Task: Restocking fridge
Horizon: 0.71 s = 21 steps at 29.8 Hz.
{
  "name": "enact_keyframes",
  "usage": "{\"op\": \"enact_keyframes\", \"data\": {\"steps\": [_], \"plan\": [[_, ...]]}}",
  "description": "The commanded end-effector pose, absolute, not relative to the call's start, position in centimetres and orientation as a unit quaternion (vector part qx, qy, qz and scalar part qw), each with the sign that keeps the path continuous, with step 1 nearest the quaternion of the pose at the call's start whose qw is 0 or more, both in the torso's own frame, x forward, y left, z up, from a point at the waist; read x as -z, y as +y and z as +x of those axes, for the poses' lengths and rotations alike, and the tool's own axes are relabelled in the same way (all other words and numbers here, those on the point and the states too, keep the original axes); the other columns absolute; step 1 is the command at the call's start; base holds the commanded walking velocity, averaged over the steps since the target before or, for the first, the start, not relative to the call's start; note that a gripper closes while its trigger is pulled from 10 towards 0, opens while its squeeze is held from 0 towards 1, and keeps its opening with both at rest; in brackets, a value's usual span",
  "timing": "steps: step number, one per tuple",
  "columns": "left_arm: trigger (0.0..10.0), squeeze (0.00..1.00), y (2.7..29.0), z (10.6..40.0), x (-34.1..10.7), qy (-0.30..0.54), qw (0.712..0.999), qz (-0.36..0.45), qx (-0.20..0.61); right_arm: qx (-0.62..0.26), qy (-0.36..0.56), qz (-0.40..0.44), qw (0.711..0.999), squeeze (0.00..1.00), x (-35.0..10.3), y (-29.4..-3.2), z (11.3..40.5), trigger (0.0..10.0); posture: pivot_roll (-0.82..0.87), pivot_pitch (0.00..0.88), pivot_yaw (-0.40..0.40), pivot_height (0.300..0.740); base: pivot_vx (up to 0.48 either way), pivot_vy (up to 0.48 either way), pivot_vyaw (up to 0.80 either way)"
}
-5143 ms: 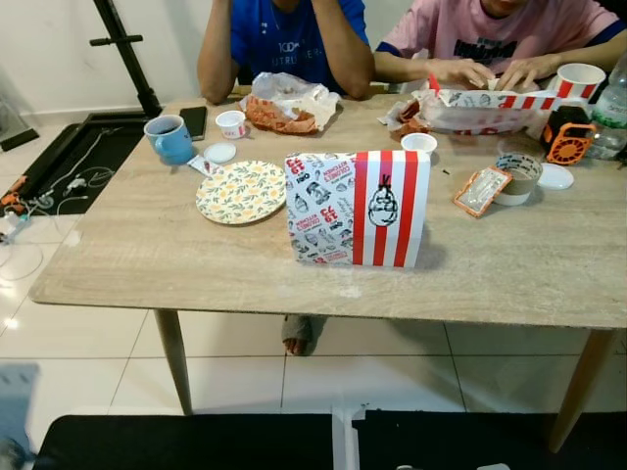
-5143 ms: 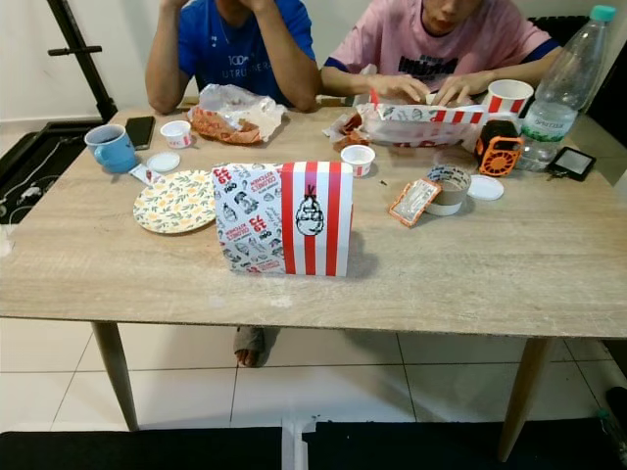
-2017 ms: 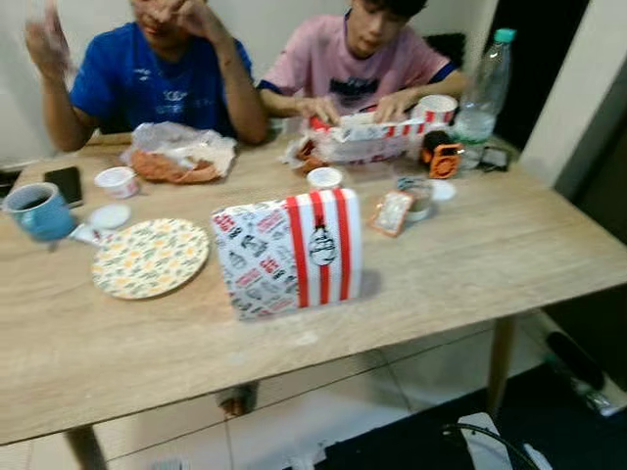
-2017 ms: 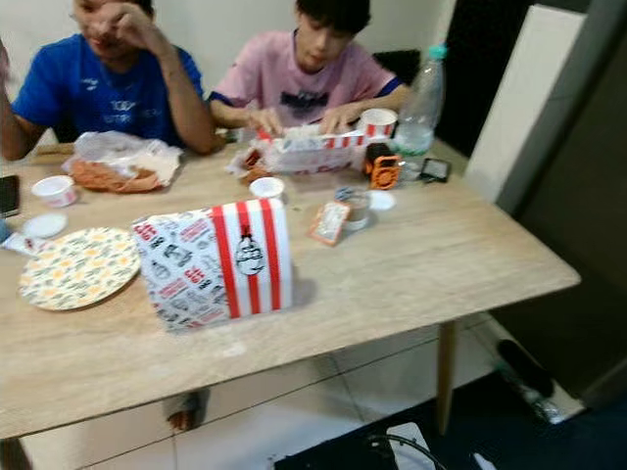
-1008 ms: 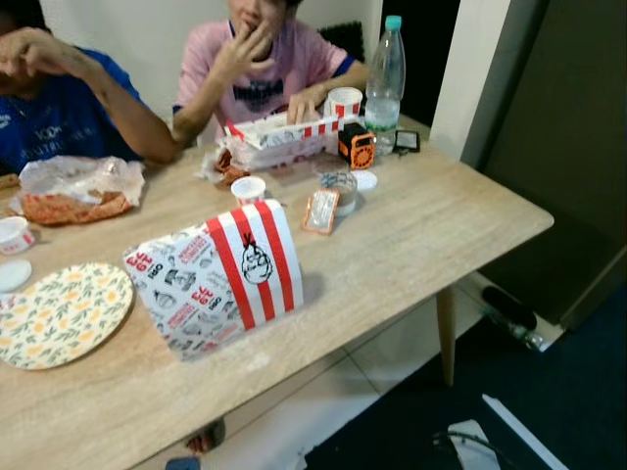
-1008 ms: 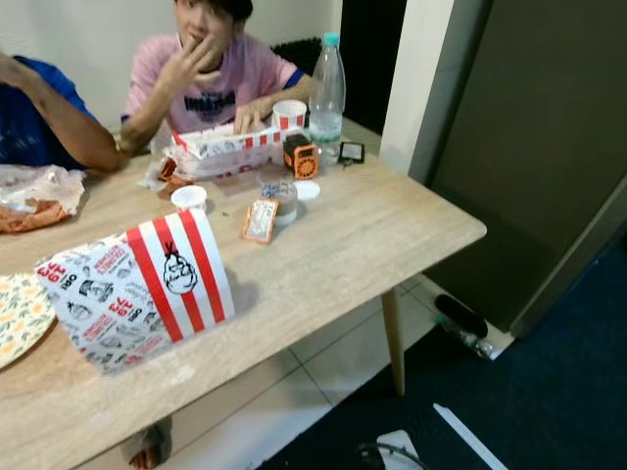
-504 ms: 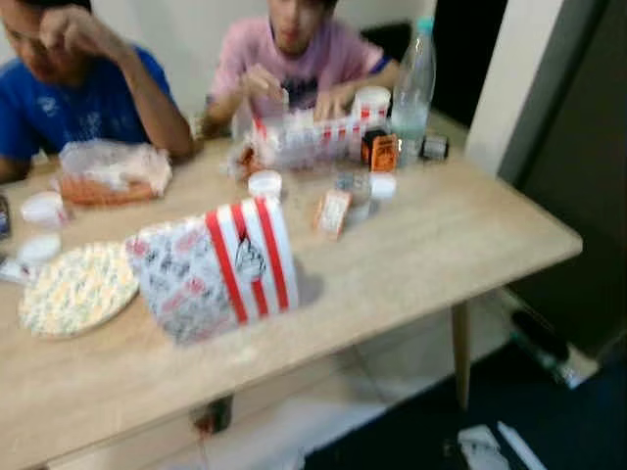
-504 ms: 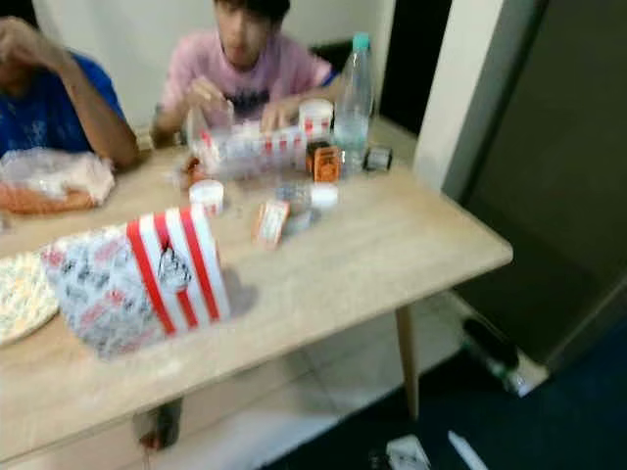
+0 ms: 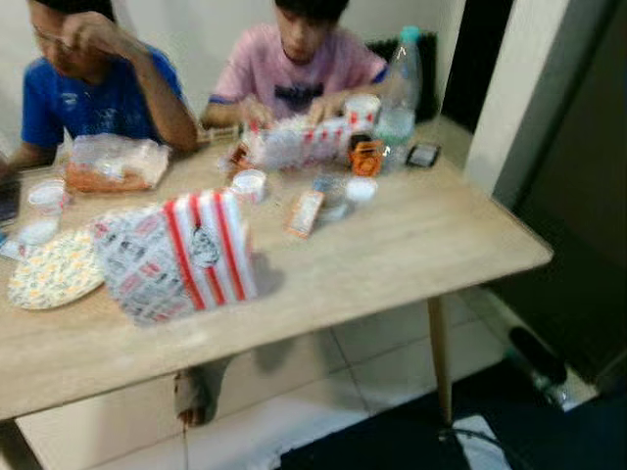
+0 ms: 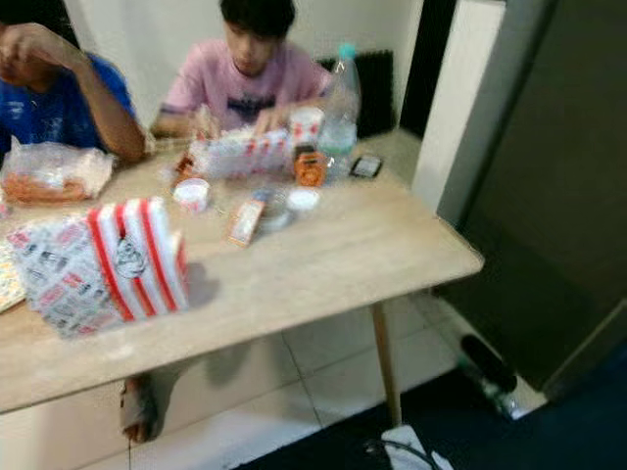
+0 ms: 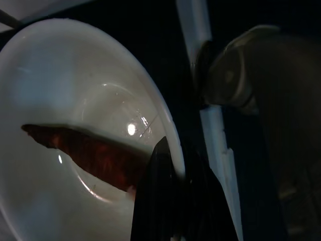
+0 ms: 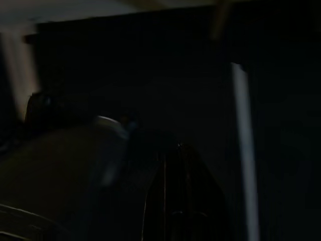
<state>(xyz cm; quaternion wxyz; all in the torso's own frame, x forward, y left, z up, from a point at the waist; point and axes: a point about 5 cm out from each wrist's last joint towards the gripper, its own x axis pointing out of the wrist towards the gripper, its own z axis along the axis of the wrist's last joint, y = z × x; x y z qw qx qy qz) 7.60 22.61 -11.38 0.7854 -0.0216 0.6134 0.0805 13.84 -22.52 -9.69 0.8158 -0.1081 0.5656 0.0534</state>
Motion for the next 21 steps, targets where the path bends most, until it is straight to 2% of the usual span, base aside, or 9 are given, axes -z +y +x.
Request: {"op": "enact_keyframes", "data": {"steps": [1,6,12,21], "plan": [[10.0,0.00,22.29,7.69,11.42,0.615,0.785,-0.021,-0.073,-0.059,0.554,-0.103,0.824,0.00,9.54,-21.83,14.64,10.0,-0.03,0.000,0.020,0.740,0.000,-0.480,0.00],[10.0,0.00,22.30,7.68,11.42,0.615,0.785,-0.020,-0.072,-0.064,0.553,-0.095,0.825,0.00,9.52,-21.70,14.73,10.0,-0.03,0.000,0.021,0.740,0.000,-0.480,0.00],[10.0,0.00,22.35,7.68,11.41,0.615,0.785,-0.019,-0.071,-0.061,0.555,-0.093,0.824,0.00,9.55,-21.75,14.63,10.0,-0.03,0.000,0.024,0.740,0.000,-0.480,0.76],[10.0,0.00,22.33,7.69,11.41,0.615,0.785,-0.018,-0.070,-0.049,0.558,-0.092,0.823,0.00,9.61,-21.96,14.37,10.0,-0.03,0.000,0.025,0.740,0.000,-0.480,0.00]]}}
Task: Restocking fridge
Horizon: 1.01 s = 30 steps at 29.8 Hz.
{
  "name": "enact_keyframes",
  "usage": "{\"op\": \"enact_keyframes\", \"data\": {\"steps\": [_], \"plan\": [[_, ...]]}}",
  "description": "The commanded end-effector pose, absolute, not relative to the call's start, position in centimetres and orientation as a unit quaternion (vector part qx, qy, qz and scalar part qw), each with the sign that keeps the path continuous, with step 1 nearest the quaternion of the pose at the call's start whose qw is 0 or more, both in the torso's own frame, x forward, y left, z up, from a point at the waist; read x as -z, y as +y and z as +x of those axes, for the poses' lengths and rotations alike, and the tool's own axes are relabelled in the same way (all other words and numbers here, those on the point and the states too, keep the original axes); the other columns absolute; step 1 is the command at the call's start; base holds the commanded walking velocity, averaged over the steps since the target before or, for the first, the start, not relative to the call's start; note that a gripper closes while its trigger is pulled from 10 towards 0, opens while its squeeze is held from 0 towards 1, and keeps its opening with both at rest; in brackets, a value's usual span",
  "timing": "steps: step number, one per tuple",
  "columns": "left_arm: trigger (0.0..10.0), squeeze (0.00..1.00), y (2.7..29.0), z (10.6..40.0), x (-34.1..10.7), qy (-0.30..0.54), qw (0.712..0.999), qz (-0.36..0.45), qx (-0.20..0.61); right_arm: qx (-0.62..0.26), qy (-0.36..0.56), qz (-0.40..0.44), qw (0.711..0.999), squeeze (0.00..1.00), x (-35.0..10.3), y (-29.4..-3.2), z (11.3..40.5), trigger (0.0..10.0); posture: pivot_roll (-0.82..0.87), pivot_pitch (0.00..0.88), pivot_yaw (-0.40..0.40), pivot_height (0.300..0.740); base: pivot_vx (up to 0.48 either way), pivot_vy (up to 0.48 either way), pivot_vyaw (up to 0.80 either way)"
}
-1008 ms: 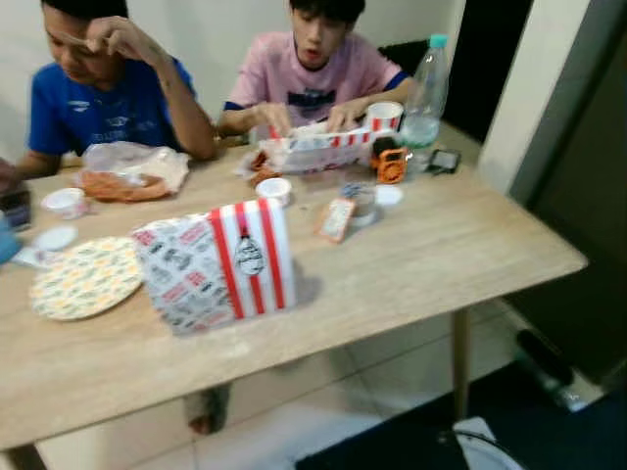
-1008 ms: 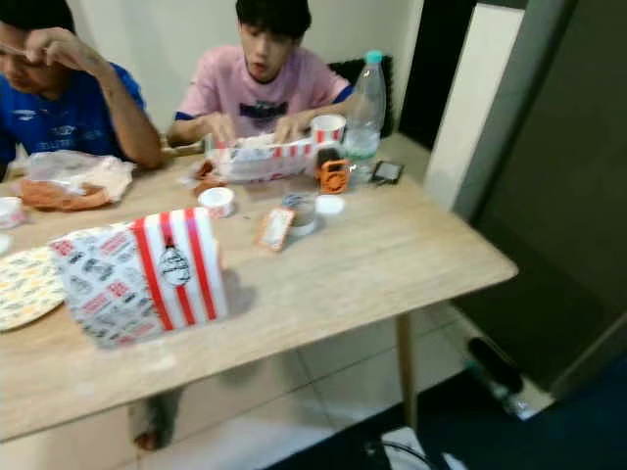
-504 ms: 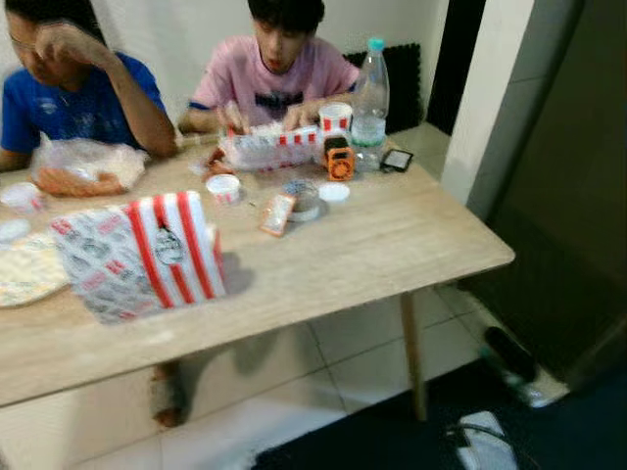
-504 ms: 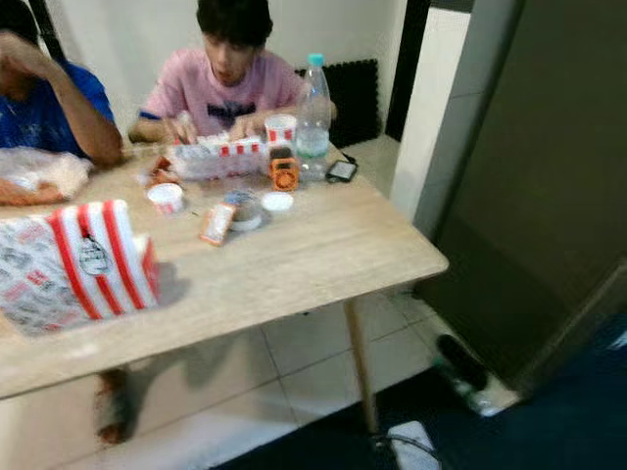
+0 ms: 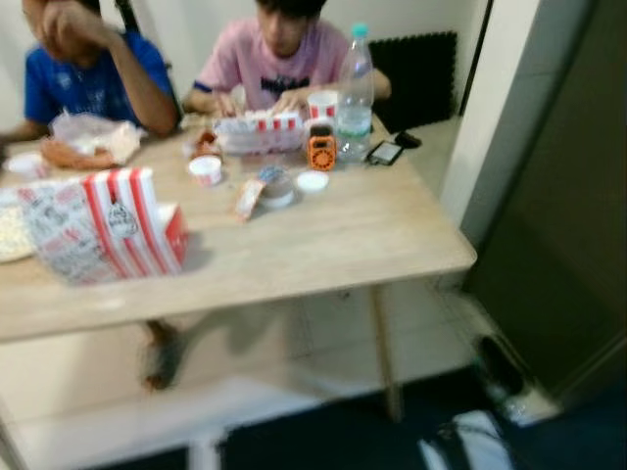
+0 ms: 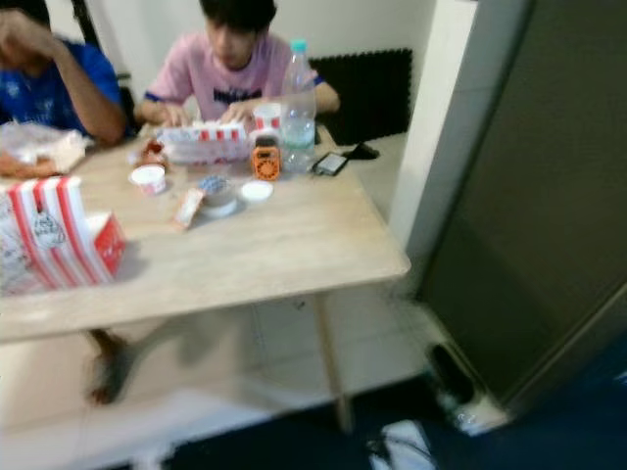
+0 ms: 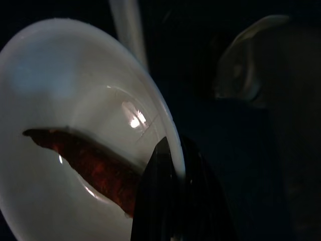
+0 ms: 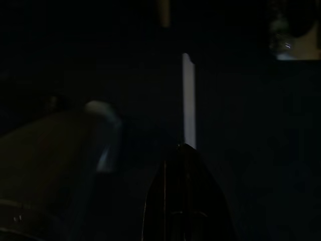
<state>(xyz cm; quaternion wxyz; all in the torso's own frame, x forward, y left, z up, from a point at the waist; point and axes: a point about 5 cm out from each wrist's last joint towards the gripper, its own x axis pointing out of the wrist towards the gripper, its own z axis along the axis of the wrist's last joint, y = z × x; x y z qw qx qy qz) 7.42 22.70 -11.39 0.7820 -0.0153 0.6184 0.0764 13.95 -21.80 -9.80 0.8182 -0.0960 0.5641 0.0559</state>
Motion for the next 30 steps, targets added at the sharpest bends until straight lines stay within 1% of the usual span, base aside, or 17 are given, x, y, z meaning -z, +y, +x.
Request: {"op": "enact_keyframes", "data": {"steps": [1,30], "plan": [[10.0,0.00,22.31,7.71,11.42,0.615,0.785,-0.018,-0.069,-0.049,0.558,-0.090,0.823,0.00,9.62,-21.97,14.35,10.0,-0.03,0.000,0.023,0.740,0.000,-0.480,0.00],[10.0,0.00,21.90,7.92,11.45,0.614,0.787,-0.021,-0.063,-0.045,0.560,-0.092,0.822,0.00,9.68,-21.89,14.26,10.0,-0.03,0.000,0.019,0.740,0.000,-0.480,0.00]]}}
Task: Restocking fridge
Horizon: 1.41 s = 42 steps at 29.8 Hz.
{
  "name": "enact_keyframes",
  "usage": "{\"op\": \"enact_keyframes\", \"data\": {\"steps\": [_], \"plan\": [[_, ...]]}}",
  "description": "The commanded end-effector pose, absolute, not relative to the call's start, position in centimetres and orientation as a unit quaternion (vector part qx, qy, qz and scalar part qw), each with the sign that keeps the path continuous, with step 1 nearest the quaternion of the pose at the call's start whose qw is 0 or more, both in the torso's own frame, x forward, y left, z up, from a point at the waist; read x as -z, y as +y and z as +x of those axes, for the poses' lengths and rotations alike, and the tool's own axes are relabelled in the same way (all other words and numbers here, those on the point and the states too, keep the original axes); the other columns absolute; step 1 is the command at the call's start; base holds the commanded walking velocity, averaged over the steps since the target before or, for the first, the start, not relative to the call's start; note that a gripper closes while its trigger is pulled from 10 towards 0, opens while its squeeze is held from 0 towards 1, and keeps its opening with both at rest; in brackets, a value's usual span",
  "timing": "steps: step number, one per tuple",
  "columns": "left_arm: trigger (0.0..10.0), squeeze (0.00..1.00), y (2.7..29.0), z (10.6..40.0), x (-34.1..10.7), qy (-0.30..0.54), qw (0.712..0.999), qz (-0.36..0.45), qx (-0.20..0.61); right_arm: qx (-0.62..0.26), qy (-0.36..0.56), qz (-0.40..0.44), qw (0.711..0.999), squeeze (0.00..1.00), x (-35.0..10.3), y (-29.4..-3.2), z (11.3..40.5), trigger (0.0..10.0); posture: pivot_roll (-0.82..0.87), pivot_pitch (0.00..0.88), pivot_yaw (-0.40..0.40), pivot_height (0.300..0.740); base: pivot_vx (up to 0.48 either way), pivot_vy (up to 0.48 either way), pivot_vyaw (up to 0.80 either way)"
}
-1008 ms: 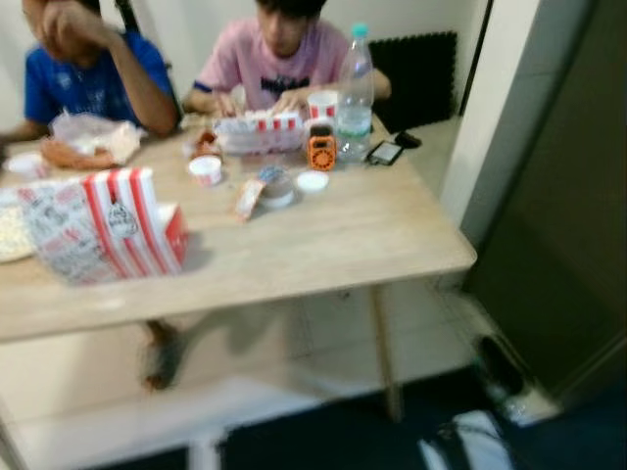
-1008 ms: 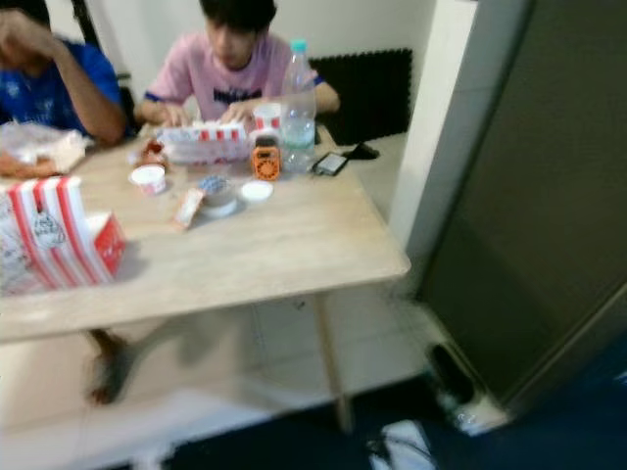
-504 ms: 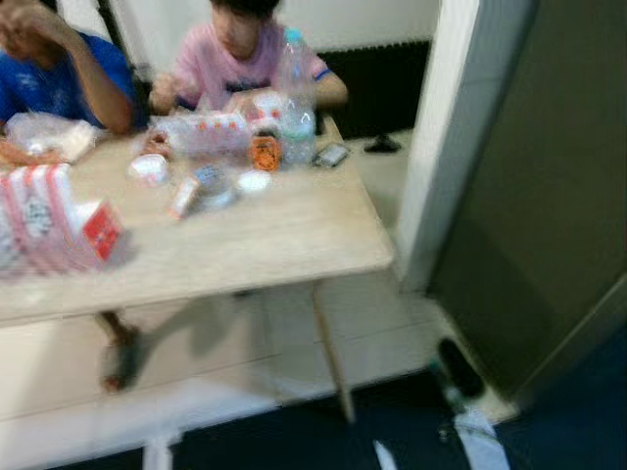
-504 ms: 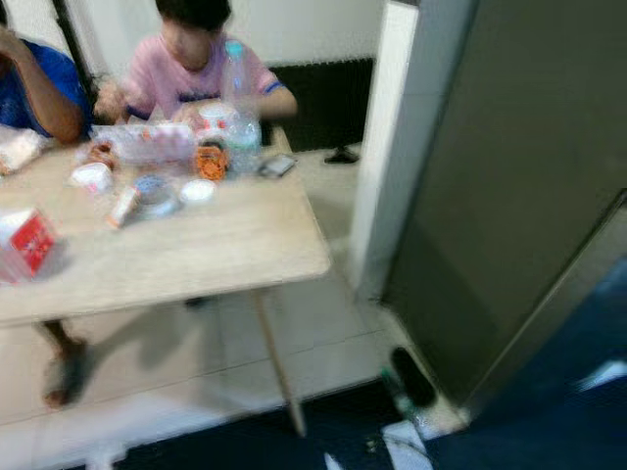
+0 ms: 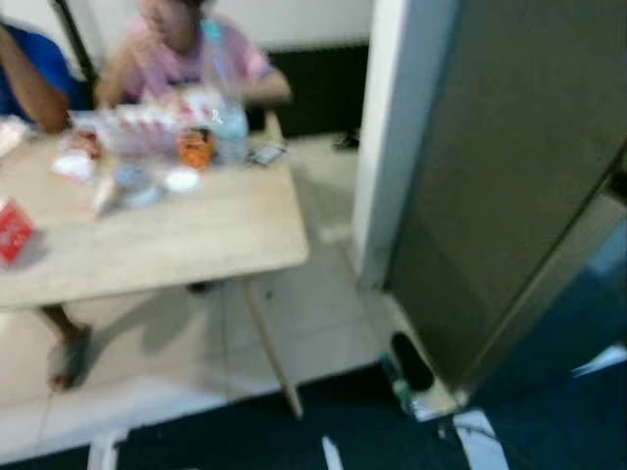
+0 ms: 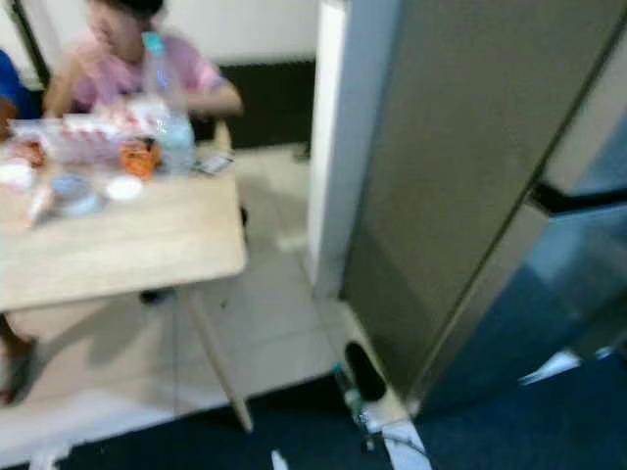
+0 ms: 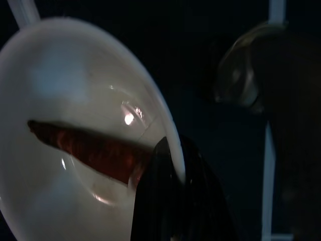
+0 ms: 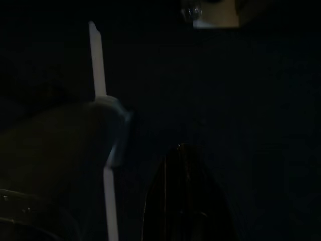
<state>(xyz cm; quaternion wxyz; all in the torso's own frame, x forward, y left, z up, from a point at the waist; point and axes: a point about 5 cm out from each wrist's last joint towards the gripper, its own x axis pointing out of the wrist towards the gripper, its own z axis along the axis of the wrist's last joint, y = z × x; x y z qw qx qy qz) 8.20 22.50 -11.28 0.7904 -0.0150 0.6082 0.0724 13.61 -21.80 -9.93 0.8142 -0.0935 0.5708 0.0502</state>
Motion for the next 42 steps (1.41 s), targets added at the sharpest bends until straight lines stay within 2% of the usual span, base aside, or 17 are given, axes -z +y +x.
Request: {"op": "enact_keyframes", "data": {"steps": [1,33,42], "plan": [[10.0,0.00,21.9,7.9,11.5,0.614,0.787,-0.020,-0.063,-0.045,0.560,-0.091,0.822,0.00,9.7,-21.9,14.3,10.0,-0.03,0.000,0.019,0.740,0.000,-0.480,0.00],[10.0,0.00,21.6,8.2,11.5,0.614,0.787,-0.019,-0.056,-0.049,0.556,-0.093,0.825,0.00,9.5,-22.1,14.7,10.0,-0.04,0.000,0.011,0.740,0.000,-0.480,0.00],[10.0,0.00,21.4,8.2,11.5,0.613,0.788,-0.024,-0.057,-0.074,0.541,-0.090,0.833,0.00,9.2,-21.7,15.3,10.0,-0.04,0.000,0.015,0.740,0.000,-0.041,0.22]]}}
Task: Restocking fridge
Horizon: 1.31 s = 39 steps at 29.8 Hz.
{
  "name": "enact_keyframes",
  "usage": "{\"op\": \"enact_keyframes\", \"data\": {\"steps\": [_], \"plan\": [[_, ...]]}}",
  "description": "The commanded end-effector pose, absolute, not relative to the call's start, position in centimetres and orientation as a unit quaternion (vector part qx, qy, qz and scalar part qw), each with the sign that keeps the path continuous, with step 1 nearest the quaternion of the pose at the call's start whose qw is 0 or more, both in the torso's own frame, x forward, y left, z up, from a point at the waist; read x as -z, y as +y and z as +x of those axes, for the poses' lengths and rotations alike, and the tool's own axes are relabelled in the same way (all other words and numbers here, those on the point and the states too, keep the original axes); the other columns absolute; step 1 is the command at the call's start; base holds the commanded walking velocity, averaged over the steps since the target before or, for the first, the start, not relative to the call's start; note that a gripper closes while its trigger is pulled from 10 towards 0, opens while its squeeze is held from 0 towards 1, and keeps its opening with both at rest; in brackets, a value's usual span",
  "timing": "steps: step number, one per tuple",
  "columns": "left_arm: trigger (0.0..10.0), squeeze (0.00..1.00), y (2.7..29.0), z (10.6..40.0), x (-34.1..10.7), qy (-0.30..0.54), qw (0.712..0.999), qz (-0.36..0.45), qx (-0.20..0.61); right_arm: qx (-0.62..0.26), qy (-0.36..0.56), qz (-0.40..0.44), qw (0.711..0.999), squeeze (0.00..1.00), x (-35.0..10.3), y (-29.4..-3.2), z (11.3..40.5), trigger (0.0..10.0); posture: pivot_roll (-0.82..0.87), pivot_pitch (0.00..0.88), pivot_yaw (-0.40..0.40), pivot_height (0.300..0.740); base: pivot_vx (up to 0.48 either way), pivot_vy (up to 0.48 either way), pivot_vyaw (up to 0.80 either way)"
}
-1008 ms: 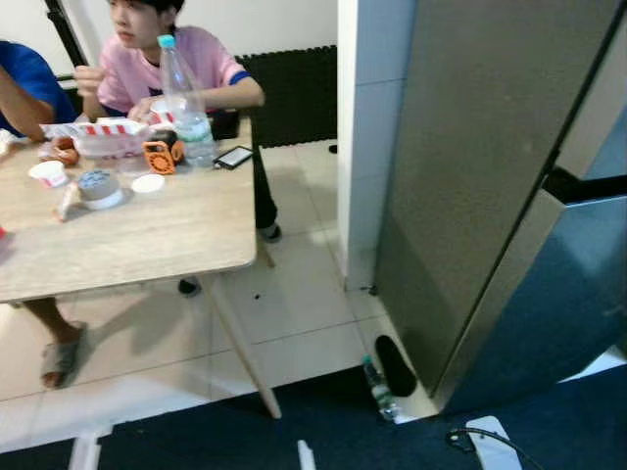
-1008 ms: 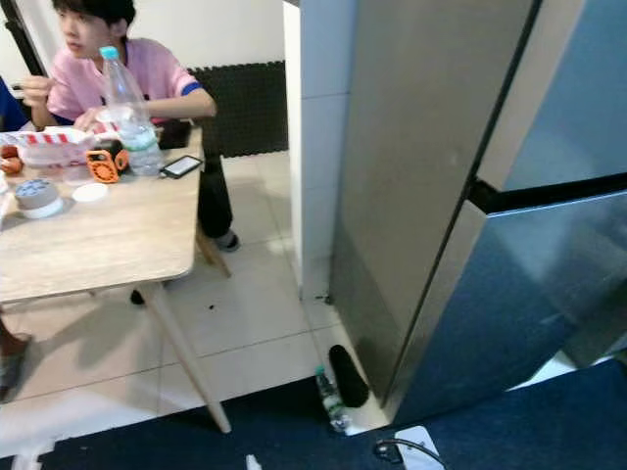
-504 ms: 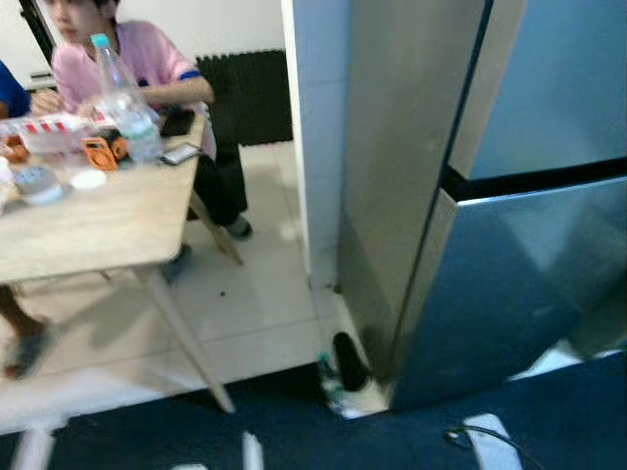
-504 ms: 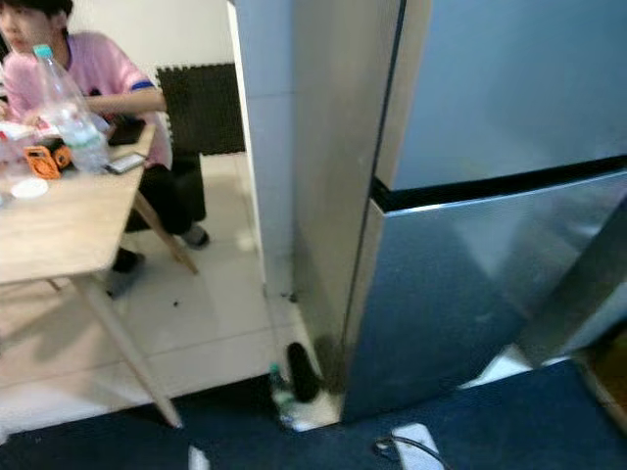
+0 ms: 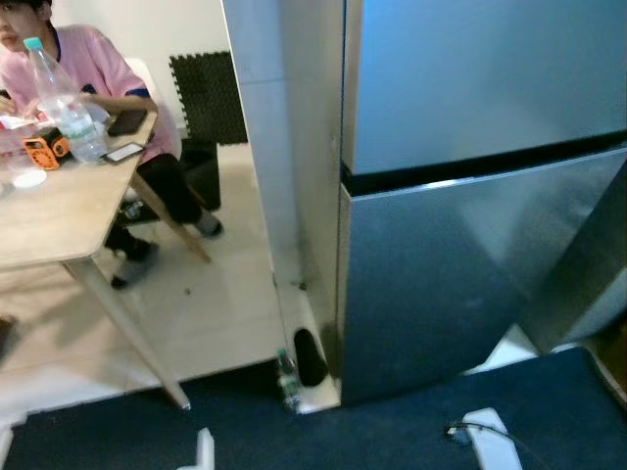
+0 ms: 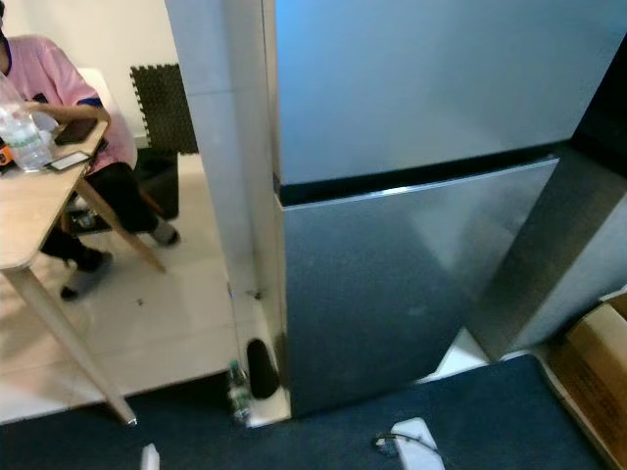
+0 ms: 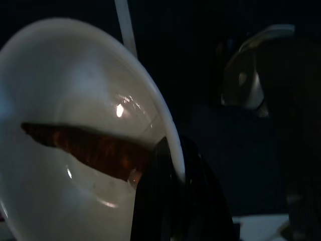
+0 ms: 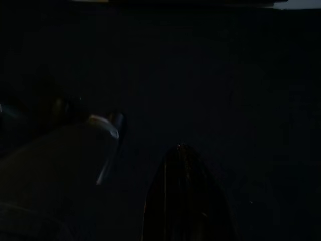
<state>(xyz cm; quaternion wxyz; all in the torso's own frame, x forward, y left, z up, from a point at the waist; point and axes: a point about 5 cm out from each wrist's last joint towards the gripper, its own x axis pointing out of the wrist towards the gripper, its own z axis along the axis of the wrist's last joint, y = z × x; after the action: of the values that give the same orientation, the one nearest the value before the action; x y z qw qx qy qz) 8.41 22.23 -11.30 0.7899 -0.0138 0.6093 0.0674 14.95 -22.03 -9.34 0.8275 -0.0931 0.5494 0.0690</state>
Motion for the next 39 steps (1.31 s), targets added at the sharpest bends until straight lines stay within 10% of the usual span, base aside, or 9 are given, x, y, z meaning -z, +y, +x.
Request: {"op": "enact_keyframes", "data": {"steps": [1,28,33,39], "plan": [[10.0,0.00,21.4,8.2,11.5,0.613,0.788,-0.024,-0.056,-0.076,0.541,-0.090,0.833,0.00,9.2,-21.6,15.3,10.0,-0.04,0.000,0.015,0.740,0.000,0.000,0.79],[10.0,0.00,21.4,8.2,11.5,0.611,0.789,-0.026,-0.051,-0.054,0.526,-0.082,0.845,0.00,9.0,-21.9,15.8,10.0,-0.04,0.000,0.019,0.740,0.000,-0.107,0.20],[10.0,0.00,21.0,8.2,11.5,0.619,0.785,-0.023,-0.018,-0.143,0.402,-0.016,0.904,0.00,5.1,-21.0,22.5,10.0,-0.04,0.000,0.016,0.740,0.000,0.000,0.00],[10.0,0.00,21.0,8.3,11.5,0.620,0.784,-0.014,-0.010,-0.294,0.336,0.018,0.894,0.00,2.0,-19.7,25.6,10.0,-0.04,0.000,0.008,0.740,0.000,0.000,0.00]]}}
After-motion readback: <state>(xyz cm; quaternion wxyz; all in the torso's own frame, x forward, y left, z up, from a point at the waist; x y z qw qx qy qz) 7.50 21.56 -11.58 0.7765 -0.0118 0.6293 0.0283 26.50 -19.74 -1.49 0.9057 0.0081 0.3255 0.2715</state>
